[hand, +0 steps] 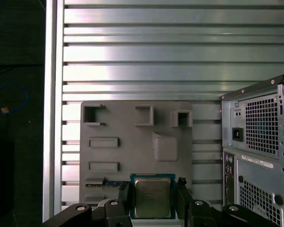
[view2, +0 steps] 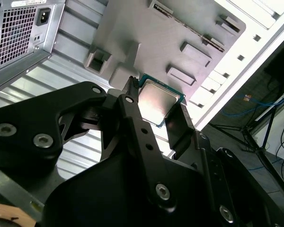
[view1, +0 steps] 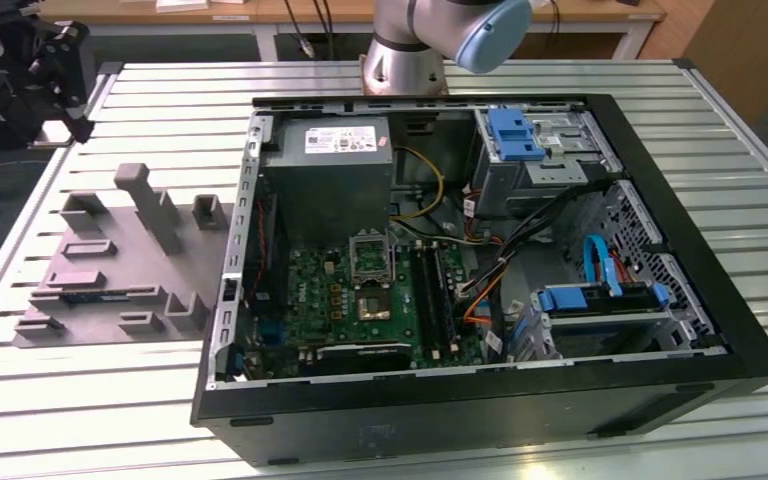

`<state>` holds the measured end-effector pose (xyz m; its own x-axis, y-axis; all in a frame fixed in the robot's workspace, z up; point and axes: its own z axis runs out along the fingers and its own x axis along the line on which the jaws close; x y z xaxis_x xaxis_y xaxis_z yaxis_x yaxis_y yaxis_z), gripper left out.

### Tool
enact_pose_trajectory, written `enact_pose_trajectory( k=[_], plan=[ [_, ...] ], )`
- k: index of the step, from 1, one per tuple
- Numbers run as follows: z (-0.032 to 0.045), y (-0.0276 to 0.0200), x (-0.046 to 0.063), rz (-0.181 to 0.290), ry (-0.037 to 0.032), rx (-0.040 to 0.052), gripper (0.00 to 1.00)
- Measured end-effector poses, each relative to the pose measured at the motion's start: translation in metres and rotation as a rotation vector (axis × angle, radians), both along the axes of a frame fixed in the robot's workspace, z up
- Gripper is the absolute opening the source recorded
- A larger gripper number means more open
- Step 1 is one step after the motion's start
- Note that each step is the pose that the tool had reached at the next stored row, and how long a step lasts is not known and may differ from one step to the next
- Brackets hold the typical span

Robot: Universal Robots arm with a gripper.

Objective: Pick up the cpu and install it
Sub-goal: 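Pick up the cpu and move it towards the insertion slot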

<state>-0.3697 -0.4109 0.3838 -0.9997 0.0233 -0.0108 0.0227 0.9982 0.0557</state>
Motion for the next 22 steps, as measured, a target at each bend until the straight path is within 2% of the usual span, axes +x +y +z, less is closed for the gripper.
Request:
enact_pose_trajectory(
  k=[22],
  plan=[
    [0.0,0.0,0.0073,0.0,0.0,0.0,0.47]
  ],
)
